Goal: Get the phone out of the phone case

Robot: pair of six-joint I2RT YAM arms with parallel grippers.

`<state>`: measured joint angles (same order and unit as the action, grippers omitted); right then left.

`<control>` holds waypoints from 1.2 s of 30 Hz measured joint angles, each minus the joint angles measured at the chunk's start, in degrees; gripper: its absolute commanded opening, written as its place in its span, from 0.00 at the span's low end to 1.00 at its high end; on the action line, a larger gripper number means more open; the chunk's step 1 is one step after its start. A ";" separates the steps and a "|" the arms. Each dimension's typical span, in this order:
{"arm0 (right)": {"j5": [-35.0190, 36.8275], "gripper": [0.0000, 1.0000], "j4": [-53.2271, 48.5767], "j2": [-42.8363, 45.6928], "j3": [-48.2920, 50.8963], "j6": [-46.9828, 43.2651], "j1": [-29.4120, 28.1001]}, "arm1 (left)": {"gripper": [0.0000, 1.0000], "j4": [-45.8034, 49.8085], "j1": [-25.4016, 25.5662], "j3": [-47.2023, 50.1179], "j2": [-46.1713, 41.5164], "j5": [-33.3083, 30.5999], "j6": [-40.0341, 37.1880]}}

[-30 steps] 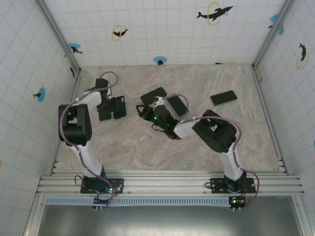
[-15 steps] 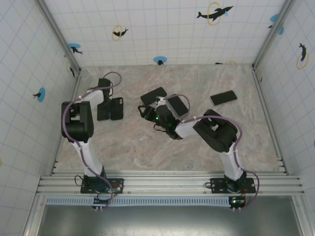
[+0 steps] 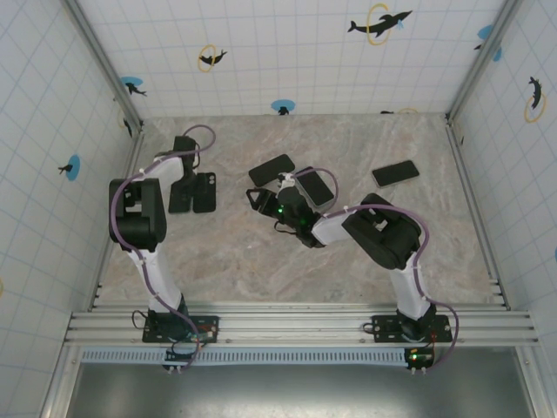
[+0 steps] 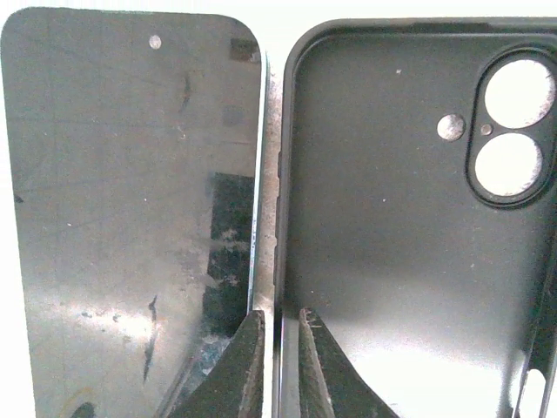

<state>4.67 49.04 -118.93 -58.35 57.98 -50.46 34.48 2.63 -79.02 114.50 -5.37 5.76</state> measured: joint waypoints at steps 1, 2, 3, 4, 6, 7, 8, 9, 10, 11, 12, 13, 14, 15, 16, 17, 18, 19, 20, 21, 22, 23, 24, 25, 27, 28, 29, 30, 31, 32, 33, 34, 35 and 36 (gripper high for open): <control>-0.20 0.69 0.00 0.26 0.31 -0.11 0.26 | 0.27 0.35 0.00 -0.52 0.00 -0.04 0.07; -0.28 0.69 0.00 0.50 0.55 -0.26 0.44 | 0.30 0.76 0.00 -1.09 0.00 -0.07 0.02; -0.50 0.70 -0.02 1.03 0.98 -0.59 0.79 | 0.33 1.11 0.00 -1.62 0.00 -0.09 0.02; -0.76 0.70 -0.02 1.57 1.49 -0.98 1.09 | 0.36 1.70 0.00 -2.27 0.00 -0.24 0.09; -1.44 0.72 -0.09 2.89 2.43 -1.95 1.79 | 0.40 2.95 0.00 -3.63 0.00 -0.72 0.15; -1.81 0.74 -0.17 3.63 2.86 -2.60 2.21 | 0.42 3.48 0.00 -4.26 -0.02 -0.90 0.26; -2.21 0.77 -0.66 4.50 3.21 -3.37 2.67 | 0.45 4.11 0.00 -4.98 -0.07 -0.90 0.17; -2.82 0.78 -1.42 5.35 3.41 -4.28 3.06 | 0.47 4.57 0.00 -5.49 -0.13 -0.83 0.26; -3.45 0.80 -2.36 6.25 3.52 -5.44 3.58 | 0.50 5.16 0.00 -6.05 -0.35 -0.46 0.26; -4.20 0.82 -3.32 7.23 3.54 -6.91 4.24 | 0.54 5.68 0.00 -6.47 -0.68 0.13 0.44; -4.83 0.83 -4.42 8.00 3.52 -8.35 4.83 | 0.58 5.90 0.00 -6.64 -1.14 0.59 0.52; -5.55 0.83 -5.90 8.90 3.50 -9.92 5.44 | 0.61 6.12 0.00 -6.64 -1.79 1.55 0.63; -6.16 0.84 -7.52 9.73 3.50 -11.80 6.12 | 0.66 6.38 0.00 -6.64 -2.56 2.78 0.83; -6.54 0.84 -8.68 10.23 3.48 -13.18 6.56 | 0.71 6.45 0.00 -6.64 -3.30 4.04 1.05; -6.91 0.84 -10.03 10.78 3.45 -14.69 7.08 | 0.77 6.45 0.02 -6.64 -4.07 5.44 1.33; -7.69 0.85 -11.72 11.37 3.41 -16.46 7.69 | 0.83 6.38 0.17 -6.64 -5.05 6.95 1.42; -8.15 0.85 -13.16 11.74 3.34 -17.81 8.28 | 0.87 6.32 0.35 -6.64 -5.68 7.82 1.53; -8.70 0.86 -14.53 12.11 3.26 -19.43 8.76 | 0.92 6.12 0.81 -6.64 -6.45 8.79 1.44; -9.53 0.87 -16.15 12.63 3.15 -21.03 9.40 | 0.95 5.81 1.38 -6.64 -6.97 9.46 1.09; -9.99 0.87 -17.66 13.11 3.02 -22.43 9.88 | 0.98 5.51 2.05 -6.64 -7.34 9.97 0.74; -11.06 0.88 -19.47 13.66 2.73 -24.02 10.54 | 0.98 5.14 2.73 -6.64 -7.52 10.54 0.35; -11.76 0.88 -20.79 14.16 2.54 -25.27 11.02 | 0.97 4.66 3.69 -6.64 -7.58 11.19 -0.17; -12.74 0.88 -22.25 14.99 2.43 -26.64 11.76 | 0.97 4.02 4.57 -6.62 -7.58 11.61 -0.81; -13.75 0.89 -23.78 15.89 2.40 -27.78 12.46 | 0.98 3.17 5.49 -6.58 -7.58 12.04 -1.51; -15.74 0.90 -26.95 18.23 2.40 -29.99 14.34 | 0.98 1.62 6.86 -6.51 -7.58 12.72 -2.91; -16.81 0.90 -28.44 19.56 2.40 -31.01 15.50 | 0.98 0.63 7.72 -6.51 -7.52 13.20 -3.80; -17.66 0.91 -29.64 20.85 2.40 -31.93 16.61 | 0.98 0.00 8.28 -6.54 -7.37 13.64 -4.66; -18.69 0.91 -30.88 22.25 2.40 -32.68 17.77 | 0.98 -0.63 8.72 -6.56 -7.08 13.99 -5.73; -19.47 0.91 -31.91 23.47 2.40 -33.51 18.97 | 0.98 -1.09 9.16 -6.67 -6.58 14.29 -7.10; -20.41 0.92 -33.18 24.98 2.43 -34.32 20.20 | 0.98 -1.77 9.70 -6.75 -5.92 14.67 -8.68; -21.07 0.92 -33.97 25.99 2.45 -34.88 21.22 | 0.98 -2.54 10.14 -6.78 -5.16 14.91 -10.29; -21.79 0.93 -34.99 27.30 2.58 -35.58 22.49 | 0.98 -3.17 10.60 -6.78 -4.33 15.06 -11.65; -22.40 0.93 -35.78 28.35 2.80 -36.13 23.45 | 0.98 -3.58 11.19 -6.99 -3.21 15.41 -13.38; -22.93 0.93 -36.20 29.18 3.17 -36.65 24.17 | 0.98 -3.74 11.65 -7.43 -2.21 15.78 -14.69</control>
<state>-18.26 12.84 -89.76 -55.18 21.32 -26.28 30.74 14.28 -86.46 112.29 10.41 -8.93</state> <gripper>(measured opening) 0.926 0.976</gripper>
